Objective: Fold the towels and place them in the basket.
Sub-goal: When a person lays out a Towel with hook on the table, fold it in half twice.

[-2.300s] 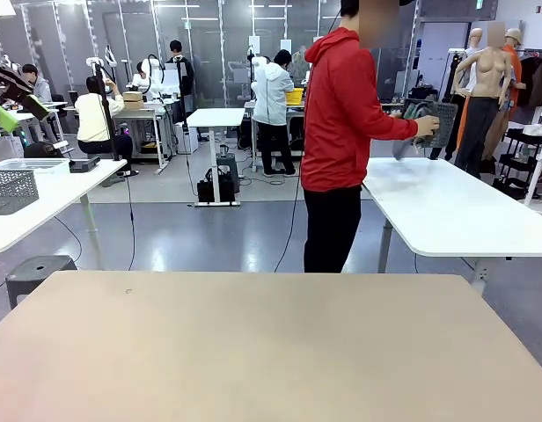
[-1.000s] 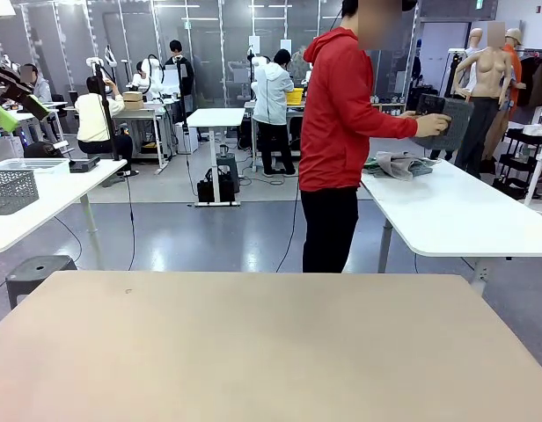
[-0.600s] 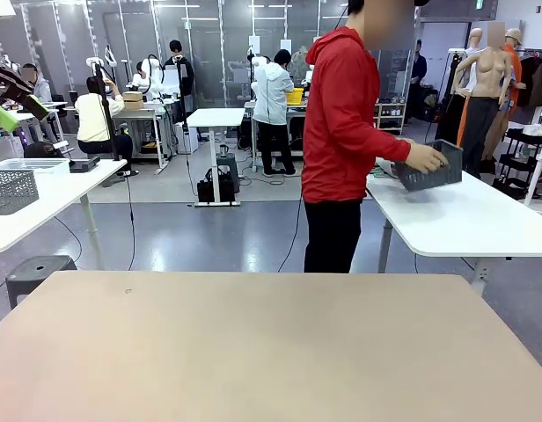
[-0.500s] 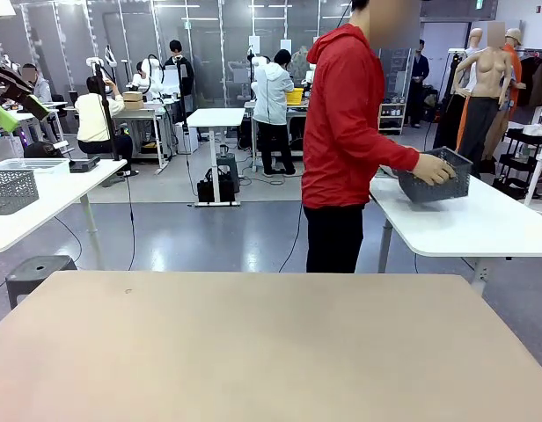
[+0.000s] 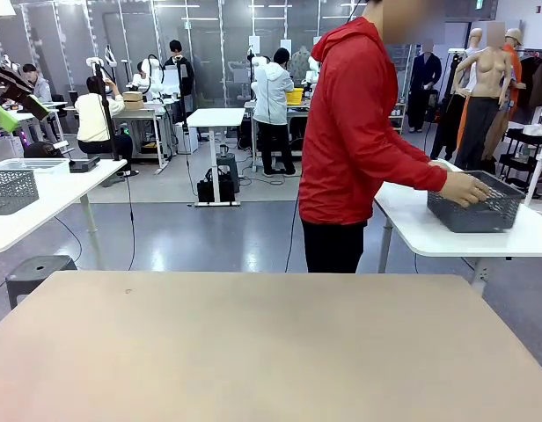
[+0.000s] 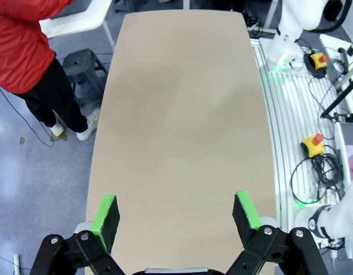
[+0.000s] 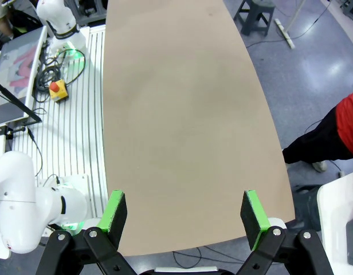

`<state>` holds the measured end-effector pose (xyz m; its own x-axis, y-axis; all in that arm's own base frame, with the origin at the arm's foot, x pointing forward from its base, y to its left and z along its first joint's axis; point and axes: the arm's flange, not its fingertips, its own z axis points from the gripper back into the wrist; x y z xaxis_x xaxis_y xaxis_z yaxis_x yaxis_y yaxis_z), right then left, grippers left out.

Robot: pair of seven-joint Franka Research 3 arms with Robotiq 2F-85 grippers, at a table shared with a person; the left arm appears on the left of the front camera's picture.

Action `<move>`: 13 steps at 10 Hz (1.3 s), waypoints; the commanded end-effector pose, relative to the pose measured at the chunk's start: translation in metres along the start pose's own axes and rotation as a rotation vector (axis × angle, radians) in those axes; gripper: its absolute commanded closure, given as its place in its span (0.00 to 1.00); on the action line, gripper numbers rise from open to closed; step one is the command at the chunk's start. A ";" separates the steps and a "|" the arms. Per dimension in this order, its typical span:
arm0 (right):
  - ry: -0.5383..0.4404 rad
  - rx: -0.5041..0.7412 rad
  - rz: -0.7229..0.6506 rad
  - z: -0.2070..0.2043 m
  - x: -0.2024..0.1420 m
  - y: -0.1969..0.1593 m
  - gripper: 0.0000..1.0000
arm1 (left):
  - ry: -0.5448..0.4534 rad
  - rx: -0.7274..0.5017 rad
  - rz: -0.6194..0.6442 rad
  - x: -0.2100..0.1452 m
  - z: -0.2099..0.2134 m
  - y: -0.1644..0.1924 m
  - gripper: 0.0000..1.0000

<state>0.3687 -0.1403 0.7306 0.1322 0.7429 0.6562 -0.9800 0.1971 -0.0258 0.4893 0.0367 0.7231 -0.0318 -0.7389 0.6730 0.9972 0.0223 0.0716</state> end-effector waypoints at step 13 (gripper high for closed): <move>-0.005 -0.001 0.005 -0.001 0.001 0.001 0.00 | -0.001 0.006 -0.002 0.001 0.001 -0.001 0.00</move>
<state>0.3687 -0.1403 0.7306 0.1322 0.7429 0.6562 -0.9800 0.1971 -0.0258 0.4893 0.0367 0.7231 -0.0318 -0.7389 0.6730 0.9972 0.0223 0.0716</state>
